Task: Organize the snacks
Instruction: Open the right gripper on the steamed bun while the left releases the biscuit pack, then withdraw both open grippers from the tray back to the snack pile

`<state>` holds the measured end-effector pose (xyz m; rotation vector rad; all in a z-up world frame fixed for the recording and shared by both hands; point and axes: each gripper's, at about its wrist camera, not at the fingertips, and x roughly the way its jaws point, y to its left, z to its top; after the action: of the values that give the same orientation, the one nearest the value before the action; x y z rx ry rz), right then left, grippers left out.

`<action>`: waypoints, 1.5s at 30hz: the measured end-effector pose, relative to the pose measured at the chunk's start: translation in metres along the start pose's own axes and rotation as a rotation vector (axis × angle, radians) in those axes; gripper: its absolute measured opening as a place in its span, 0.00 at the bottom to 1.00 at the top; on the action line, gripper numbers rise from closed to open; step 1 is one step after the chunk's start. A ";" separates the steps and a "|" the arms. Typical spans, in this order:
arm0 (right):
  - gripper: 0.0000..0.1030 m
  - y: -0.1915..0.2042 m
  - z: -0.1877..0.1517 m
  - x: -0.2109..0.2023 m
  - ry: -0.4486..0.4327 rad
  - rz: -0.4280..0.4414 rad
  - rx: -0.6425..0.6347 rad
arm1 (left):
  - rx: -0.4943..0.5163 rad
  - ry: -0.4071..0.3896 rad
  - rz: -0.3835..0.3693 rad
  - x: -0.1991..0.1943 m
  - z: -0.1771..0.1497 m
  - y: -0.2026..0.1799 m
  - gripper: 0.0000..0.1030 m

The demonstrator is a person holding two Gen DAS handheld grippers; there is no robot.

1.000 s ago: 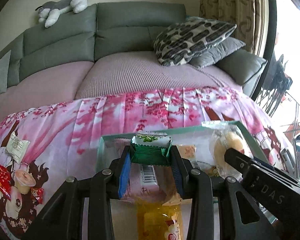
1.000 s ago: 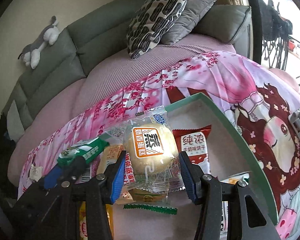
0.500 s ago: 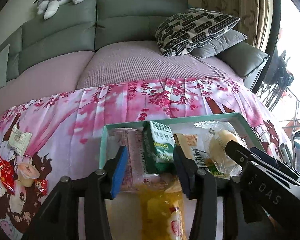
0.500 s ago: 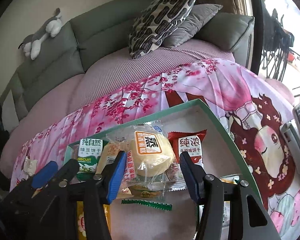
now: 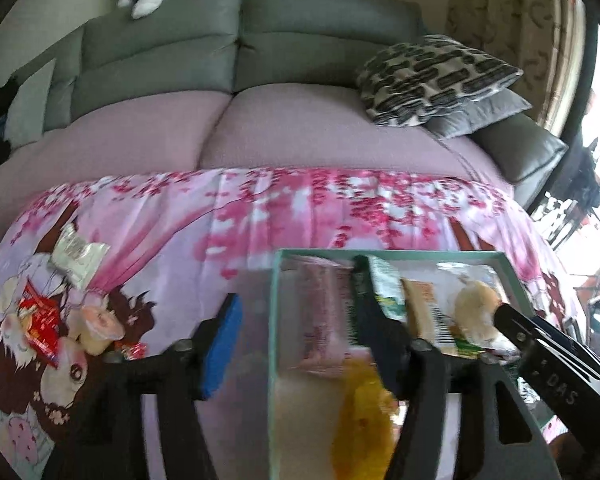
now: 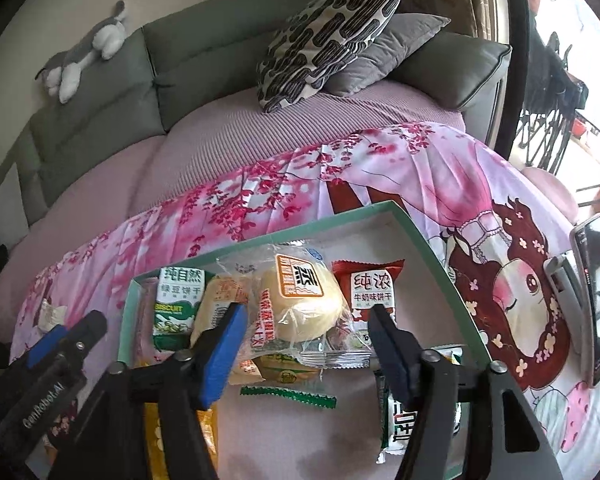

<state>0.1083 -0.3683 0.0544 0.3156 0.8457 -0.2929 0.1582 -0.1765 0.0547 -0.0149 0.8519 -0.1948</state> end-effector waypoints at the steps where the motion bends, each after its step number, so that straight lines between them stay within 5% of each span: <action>1: 0.68 0.001 0.000 0.001 0.004 -0.004 -0.003 | -0.015 0.006 0.009 0.002 0.000 0.004 0.68; 9: 0.83 0.007 -0.004 0.010 0.040 -0.035 -0.035 | -0.020 0.054 0.087 0.016 -0.007 0.016 0.80; 12: 0.86 0.007 -0.005 0.013 0.054 -0.037 -0.037 | -0.014 0.056 0.106 0.020 -0.009 0.018 0.94; 18: 0.88 0.006 -0.007 0.018 0.072 -0.045 -0.043 | -0.009 0.037 0.130 0.021 -0.009 0.022 0.94; 20: 1.00 0.006 -0.007 0.019 0.069 -0.042 -0.042 | -0.025 0.030 0.126 0.021 -0.009 0.025 0.96; 45: 1.00 0.010 -0.005 0.011 0.053 -0.051 -0.063 | -0.058 0.025 0.103 0.018 -0.008 0.034 1.00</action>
<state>0.1157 -0.3582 0.0443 0.2438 0.9148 -0.3058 0.1696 -0.1455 0.0333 -0.0228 0.8803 -0.0736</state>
